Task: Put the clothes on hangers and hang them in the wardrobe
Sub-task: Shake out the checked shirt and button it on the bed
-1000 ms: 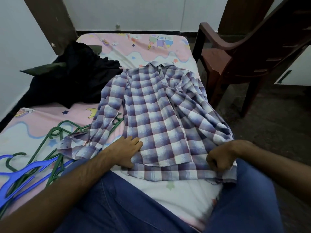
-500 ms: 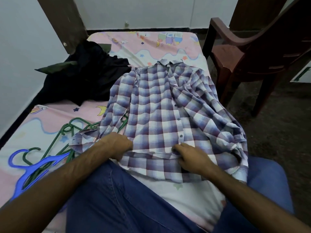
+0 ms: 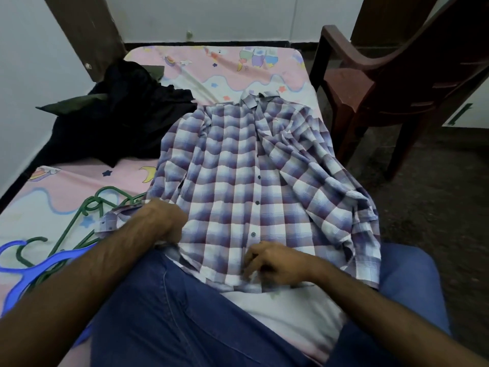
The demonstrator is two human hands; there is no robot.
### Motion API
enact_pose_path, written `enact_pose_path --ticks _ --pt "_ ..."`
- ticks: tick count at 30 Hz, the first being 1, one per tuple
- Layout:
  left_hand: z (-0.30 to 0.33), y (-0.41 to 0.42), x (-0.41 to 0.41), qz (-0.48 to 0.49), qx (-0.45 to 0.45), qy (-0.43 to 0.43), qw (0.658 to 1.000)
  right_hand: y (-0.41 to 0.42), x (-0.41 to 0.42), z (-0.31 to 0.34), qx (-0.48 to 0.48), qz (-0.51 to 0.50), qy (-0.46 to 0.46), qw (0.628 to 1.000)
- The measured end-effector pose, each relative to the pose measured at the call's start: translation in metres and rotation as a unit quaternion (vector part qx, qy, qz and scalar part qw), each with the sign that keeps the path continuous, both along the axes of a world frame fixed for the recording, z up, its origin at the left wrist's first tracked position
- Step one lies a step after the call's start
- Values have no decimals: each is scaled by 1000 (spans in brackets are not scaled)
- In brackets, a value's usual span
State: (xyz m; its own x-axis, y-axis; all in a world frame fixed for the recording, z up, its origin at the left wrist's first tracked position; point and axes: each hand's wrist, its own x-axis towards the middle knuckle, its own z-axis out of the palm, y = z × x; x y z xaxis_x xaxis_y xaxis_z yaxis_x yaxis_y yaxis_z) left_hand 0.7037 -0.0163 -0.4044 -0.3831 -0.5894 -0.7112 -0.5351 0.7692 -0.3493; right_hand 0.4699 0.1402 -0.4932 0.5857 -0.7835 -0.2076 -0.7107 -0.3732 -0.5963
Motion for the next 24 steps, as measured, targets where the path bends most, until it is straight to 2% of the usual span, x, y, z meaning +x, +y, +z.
enact_pose_path --ticks 2,3,4,5,7,8,10,11,13,16,19,21,22,23,24 --pt "-6 -3 -15 -48 -11 92 995 4 -18 20 111 -50 -95 988" --pt "-12 -3 -25 -71 -8 158 985 4 -32 31 121 -106 -134 978" --pt "-17 -1 -37 -81 8 226 971 5 -48 39 88 -177 -151 969" --pt "-24 2 -50 -76 37 287 954 4 -68 44 17 -253 -135 958" --pt "-40 9 -76 -38 117 390 913 1 -113 47 -129 -388 -51 911" --pt "-49 14 -89 -12 161 430 888 0 -133 48 -158 -435 6 886" --pt "-64 24 -113 37 230 478 847 2 -162 49 -102 -496 118 854" --pt "-71 28 -123 50 244 486 838 5 -171 47 -68 -507 174 842" --pt "-85 32 -136 49 217 486 845 10 -181 43 -53 -505 227 831" --pt "-97 31 -137 9 143 476 867 9 -179 45 -120 -508 182 833" --pt "-100 26 -128 22 143 478 866 6 -171 52 -243 -454 295 805" --pt "-97 24 -122 111 210 512 825 9 -150 56 -350 -386 326 789" --pt "-94 23 -120 177 252 529 791 11 -135 57 -389 -337 305 801" --pt "-92 22 -119 244 289 548 746 12 -120 55 -389 -282 267 835" --pt "-89 22 -119 301 309 565 704 14 -104 51 -346 -223 213 886"
